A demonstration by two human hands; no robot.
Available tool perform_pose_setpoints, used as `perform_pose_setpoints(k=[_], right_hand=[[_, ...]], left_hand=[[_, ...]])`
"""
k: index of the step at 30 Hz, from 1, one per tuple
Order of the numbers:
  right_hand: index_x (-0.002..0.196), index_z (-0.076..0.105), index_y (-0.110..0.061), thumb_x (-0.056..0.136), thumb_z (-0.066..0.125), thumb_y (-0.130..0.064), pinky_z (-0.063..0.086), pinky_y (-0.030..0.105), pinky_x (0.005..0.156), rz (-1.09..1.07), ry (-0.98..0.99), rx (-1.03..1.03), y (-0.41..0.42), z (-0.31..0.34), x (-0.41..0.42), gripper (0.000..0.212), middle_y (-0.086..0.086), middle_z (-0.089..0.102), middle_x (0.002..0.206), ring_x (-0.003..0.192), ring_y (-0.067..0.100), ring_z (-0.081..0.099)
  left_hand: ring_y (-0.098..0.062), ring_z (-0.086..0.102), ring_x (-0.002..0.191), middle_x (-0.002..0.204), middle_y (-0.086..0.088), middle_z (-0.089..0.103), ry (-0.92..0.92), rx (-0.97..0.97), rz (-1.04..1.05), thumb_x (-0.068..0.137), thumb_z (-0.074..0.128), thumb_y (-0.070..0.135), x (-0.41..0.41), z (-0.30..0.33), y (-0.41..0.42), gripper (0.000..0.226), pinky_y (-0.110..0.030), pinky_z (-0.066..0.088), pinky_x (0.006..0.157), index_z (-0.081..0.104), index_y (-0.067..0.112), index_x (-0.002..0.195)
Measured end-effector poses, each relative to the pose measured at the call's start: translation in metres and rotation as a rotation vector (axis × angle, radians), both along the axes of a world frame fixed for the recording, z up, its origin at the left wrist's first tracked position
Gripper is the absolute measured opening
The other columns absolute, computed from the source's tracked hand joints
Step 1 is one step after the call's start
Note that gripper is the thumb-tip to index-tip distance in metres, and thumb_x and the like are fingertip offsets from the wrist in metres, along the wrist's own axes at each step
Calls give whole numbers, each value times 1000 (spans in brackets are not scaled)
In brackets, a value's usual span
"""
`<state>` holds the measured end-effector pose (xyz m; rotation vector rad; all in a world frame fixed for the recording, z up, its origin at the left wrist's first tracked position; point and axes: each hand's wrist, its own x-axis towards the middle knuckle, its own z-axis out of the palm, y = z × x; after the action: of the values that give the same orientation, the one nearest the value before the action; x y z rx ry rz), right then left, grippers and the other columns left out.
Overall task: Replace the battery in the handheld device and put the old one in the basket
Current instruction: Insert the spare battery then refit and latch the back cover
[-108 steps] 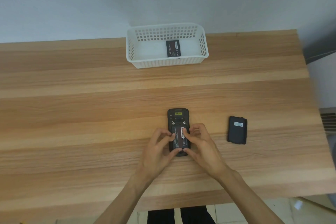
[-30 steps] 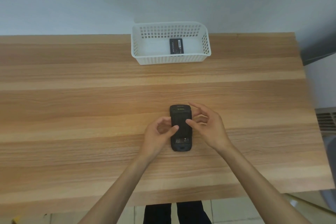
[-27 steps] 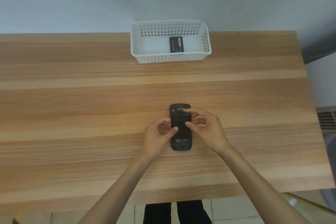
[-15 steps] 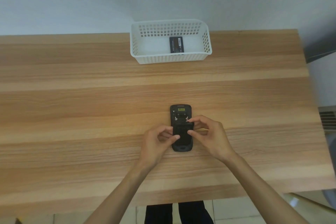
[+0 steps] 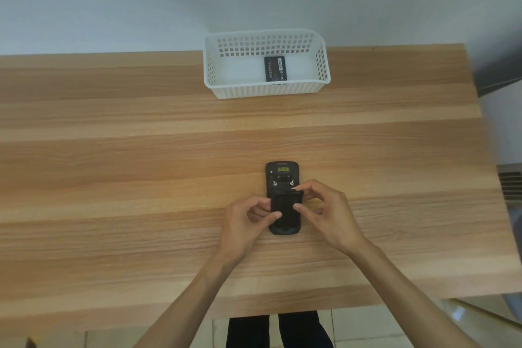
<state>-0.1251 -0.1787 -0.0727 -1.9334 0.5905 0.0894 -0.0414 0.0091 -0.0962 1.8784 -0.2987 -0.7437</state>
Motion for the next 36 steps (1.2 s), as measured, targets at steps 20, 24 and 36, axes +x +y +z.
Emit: perform_pose_setpoints(k=[20,24,36], right_hand=[[132,65,-20,86,77,-20,55,25,87,194,-39,-320,-4,-23,4,48,-6,52,110,100,8,57],[129,65,-20,89,73,-27,59,35,77,301,-36,-454,-5,-23,3,41,-3,51,120,109,14,56],[127,63,-34,96,60,-33,55,33,48,310,80,-676,6,-14,4,32,-3,48,128,110,17,54]], left_hand=[[-6,59,74,99,8,63,-296,60,-83,76,90,19,2,-8,0,55,-14,50,75,72,29,127],[8,55,85,107,13,60,-336,113,-112,80,87,29,0,-10,2,51,-13,50,74,72,31,128],[-10,66,76,96,11,67,-717,373,-202,94,72,42,10,-2,-7,14,-27,48,44,81,32,92]])
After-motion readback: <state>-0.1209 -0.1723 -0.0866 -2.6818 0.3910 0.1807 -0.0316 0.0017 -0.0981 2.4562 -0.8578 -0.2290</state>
